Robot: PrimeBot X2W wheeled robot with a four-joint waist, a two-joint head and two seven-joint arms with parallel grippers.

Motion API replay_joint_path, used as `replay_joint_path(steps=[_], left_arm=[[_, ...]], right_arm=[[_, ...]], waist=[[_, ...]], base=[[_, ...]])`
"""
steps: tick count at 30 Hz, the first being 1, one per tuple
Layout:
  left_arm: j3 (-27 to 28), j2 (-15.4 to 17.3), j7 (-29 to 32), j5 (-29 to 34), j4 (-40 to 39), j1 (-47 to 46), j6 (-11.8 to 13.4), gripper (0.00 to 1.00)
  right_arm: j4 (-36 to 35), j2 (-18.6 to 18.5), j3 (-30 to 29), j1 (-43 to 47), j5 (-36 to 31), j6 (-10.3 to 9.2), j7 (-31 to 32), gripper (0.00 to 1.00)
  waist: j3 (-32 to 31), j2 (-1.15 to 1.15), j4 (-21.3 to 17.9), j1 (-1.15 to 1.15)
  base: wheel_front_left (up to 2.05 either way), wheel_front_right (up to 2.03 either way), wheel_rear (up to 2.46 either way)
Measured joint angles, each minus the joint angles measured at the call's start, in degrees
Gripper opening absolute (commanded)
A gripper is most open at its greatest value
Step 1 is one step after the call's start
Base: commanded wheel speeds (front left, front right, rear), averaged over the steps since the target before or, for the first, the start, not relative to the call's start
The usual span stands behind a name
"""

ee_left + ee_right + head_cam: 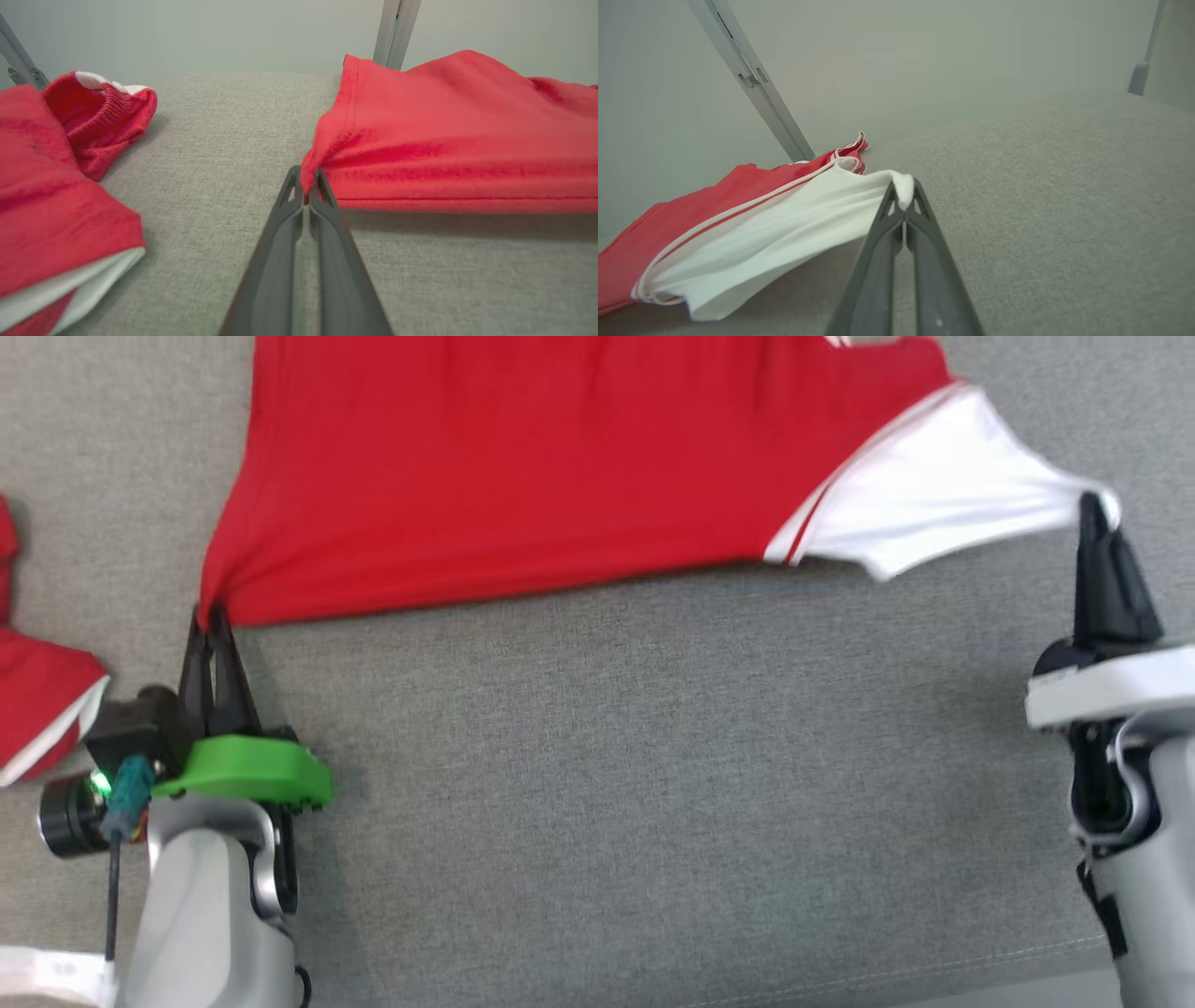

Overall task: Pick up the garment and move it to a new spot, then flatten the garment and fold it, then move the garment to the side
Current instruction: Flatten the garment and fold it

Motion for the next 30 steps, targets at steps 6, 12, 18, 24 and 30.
replay_joint_path(steps=[6,12,18,24,30], left_arm=[[-2.5,0.0,0.0,-2.4,0.2,5.7,0.3,0.0],[-4.2,0.1,0.0,-4.4,0.9,10.6,1.1,0.0],[-4.7,0.1,0.0,-6.5,1.7,16.0,1.5,0.0],[-5.5,0.2,0.0,-8.2,2.6,21.4,2.1,0.0],[-6.8,0.2,0.0,-8.8,3.2,25.0,2.1,0.0]], right_arm=[[1.4,1.6,0.1,5.7,0.5,-0.04,0.0,0.0],[3.3,2.6,1.2,12.0,0.6,-0.12,0.0,0.0],[4.6,3.5,3.4,17.3,0.5,-0.12,0.0,0.0],[6.0,4.2,6.5,22.5,0.0,-0.14,-0.1,0.0],[6.4,4.7,8.2,27.8,-0.2,-0.18,-0.1,0.0]], waist=[[-4.9,0.0,-0.2,0.0],[-9.6,0.0,-0.1,0.0],[-14.3,0.0,-0.2,0.0],[-19.1,0.0,-0.4,0.0],[-23.1,0.0,-0.6,0.0]], base=[[0.0,0.0,0.0],[0.0,0.0,0.0],[0.0,0.0,0.0],[0.0,0.0,0.0],[0.0,0.0,0.0]])
